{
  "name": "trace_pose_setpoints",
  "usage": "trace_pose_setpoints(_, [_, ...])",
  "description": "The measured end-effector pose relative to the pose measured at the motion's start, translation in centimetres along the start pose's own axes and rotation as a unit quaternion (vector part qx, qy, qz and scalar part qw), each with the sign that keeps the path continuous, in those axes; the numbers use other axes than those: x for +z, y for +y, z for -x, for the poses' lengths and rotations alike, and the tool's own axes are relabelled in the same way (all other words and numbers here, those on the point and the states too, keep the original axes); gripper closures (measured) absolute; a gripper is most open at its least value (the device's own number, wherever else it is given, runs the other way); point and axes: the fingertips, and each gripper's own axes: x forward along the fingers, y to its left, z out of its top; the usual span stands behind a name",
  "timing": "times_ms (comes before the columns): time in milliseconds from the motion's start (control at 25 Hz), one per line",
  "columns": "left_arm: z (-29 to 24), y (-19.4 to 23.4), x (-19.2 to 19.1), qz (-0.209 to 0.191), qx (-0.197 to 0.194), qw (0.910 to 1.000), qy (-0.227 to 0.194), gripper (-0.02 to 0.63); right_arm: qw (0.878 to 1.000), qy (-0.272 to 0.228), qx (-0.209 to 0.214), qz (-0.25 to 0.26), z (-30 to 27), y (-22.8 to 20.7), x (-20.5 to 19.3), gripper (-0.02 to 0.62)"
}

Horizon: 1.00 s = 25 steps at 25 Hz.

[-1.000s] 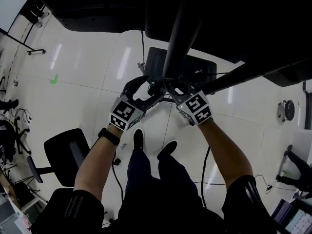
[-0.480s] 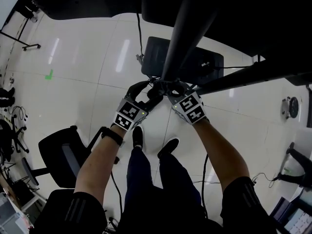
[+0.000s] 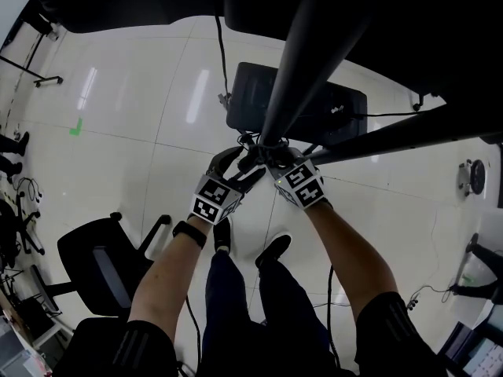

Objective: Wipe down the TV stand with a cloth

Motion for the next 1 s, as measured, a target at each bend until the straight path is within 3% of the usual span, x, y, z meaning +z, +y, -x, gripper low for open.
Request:
trace_pose_setpoints(280, [-0.4,-0.2,-2.2,-0.004,-0.002,0.9999,0.012,0.256,0.999,0.028,-0.006,-0.022,-2.5,-0.1,-3.2,0.56])
trace_pose_setpoints(480, [1.2,-0.7,-0.9,-0.01,0.004,0.9999,0.011,0.256,1.0,-0.005,0.003,-0.029,-0.4,0.4,-1.3,0.56])
trace_pose_setpoints(720, [5.8,-3.9,7.7,-0.05,0.011,0.9979,-0.04,0.256,0.997,-0.079,0.017,-0.012,7.4,3.3,5.7,0.56])
trace_pose_setpoints(1000, [10.7,-10.9,18.7,-0.095,0.0,0.9914,-0.09,0.256,0.986,-0.167,-0.007,-0.004,18.7,4.2,15.0,0.56])
